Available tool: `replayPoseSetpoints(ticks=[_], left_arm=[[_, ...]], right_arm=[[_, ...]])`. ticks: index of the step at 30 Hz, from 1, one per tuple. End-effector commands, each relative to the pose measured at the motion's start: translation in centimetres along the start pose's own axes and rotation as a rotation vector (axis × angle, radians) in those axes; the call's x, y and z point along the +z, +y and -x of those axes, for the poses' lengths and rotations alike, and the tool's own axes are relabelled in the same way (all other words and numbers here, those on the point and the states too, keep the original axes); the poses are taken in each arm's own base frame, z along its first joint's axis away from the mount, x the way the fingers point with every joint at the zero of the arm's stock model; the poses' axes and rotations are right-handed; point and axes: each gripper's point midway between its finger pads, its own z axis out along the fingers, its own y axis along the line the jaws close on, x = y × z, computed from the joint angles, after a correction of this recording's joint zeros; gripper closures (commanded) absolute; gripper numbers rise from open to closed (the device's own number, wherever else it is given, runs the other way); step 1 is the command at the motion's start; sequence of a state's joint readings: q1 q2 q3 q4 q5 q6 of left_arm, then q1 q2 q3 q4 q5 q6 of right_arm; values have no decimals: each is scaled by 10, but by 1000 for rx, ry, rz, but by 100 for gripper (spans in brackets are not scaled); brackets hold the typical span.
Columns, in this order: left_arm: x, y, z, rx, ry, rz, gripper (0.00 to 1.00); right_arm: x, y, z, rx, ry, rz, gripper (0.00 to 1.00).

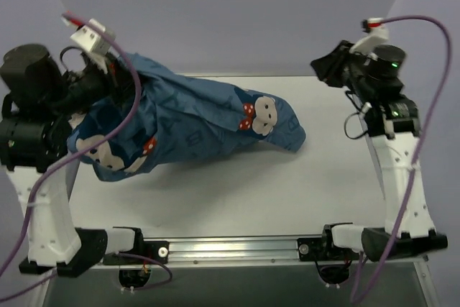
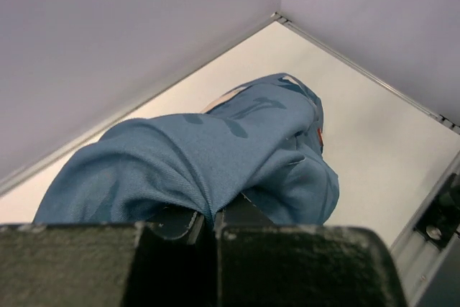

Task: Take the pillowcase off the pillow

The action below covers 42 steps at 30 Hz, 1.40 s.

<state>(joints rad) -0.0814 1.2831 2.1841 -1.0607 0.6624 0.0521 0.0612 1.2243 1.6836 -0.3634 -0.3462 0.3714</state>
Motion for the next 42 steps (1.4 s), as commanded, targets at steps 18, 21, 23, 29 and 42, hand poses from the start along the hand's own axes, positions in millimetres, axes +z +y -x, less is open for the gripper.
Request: replayPoseSetpoints(ticks=[18, 21, 23, 29, 42], left_arm=[[47, 37, 127, 161, -362, 189, 98], [51, 40, 125, 154, -356, 196, 98], [52, 42, 127, 164, -361, 206, 98], [53, 49, 127, 182, -360, 236, 98], [49, 41, 122, 187, -344, 208, 98]], right_arm=[[178, 19, -125, -258, 278, 54, 37], [133, 50, -72, -382, 155, 117, 30], [112, 84, -78, -539, 126, 193, 14], [44, 175, -118, -805, -18, 451, 1], [123, 190, -125, -838, -24, 438, 0]])
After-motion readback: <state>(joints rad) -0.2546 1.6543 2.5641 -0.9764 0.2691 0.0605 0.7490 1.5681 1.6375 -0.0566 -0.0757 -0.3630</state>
